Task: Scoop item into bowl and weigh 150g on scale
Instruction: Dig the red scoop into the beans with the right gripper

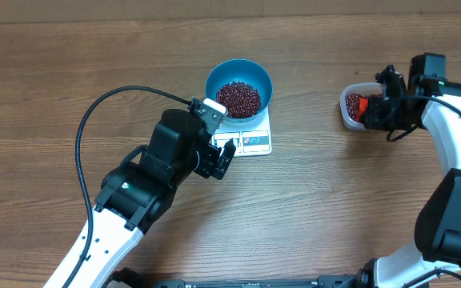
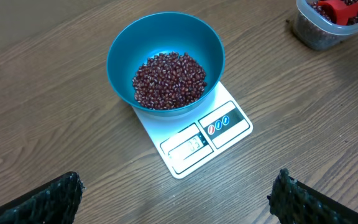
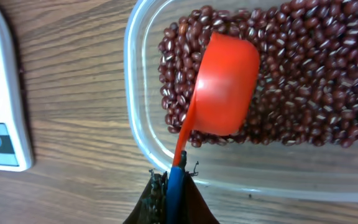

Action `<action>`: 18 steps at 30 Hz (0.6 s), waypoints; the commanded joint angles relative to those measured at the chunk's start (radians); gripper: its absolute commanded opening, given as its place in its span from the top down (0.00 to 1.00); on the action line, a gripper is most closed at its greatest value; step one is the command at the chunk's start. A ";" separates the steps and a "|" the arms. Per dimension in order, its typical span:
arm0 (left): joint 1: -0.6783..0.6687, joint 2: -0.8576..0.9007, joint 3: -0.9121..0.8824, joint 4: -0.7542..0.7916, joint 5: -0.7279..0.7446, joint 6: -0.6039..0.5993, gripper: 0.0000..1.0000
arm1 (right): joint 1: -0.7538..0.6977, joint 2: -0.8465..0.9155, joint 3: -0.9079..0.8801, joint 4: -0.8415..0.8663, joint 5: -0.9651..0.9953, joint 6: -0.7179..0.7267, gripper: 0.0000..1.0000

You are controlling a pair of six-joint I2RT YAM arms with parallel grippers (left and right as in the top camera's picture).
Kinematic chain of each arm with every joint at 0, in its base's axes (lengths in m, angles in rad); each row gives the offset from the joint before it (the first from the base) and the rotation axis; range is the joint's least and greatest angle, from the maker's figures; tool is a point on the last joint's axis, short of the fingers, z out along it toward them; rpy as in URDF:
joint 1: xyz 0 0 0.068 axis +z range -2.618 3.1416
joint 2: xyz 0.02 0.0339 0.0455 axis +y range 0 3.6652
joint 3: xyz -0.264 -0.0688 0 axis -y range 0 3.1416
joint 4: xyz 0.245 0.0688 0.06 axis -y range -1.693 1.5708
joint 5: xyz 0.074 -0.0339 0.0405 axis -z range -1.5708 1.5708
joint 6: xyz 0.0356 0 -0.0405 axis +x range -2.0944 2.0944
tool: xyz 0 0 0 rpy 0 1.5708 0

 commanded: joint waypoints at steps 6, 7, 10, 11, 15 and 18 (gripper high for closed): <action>0.004 0.002 -0.003 0.001 0.002 0.019 0.00 | -0.018 0.005 -0.006 -0.026 -0.173 -0.002 0.96; 0.004 0.002 -0.003 0.001 0.002 0.019 0.00 | -0.018 0.005 -0.006 -0.025 -0.173 0.000 0.96; 0.004 0.002 -0.003 0.001 0.002 0.019 0.00 | -0.018 0.005 -0.006 -0.024 -0.173 0.005 0.96; 0.004 0.002 -0.003 0.001 0.002 0.019 0.00 | -0.019 0.005 -0.006 -0.024 -0.173 0.005 0.96; 0.004 0.002 -0.003 0.001 0.002 0.019 0.00 | -0.030 0.005 -0.006 -0.024 -0.173 0.009 0.96; 0.004 0.002 -0.003 0.001 0.002 0.019 0.00 | -0.043 0.005 -0.006 -0.024 -0.174 0.009 0.96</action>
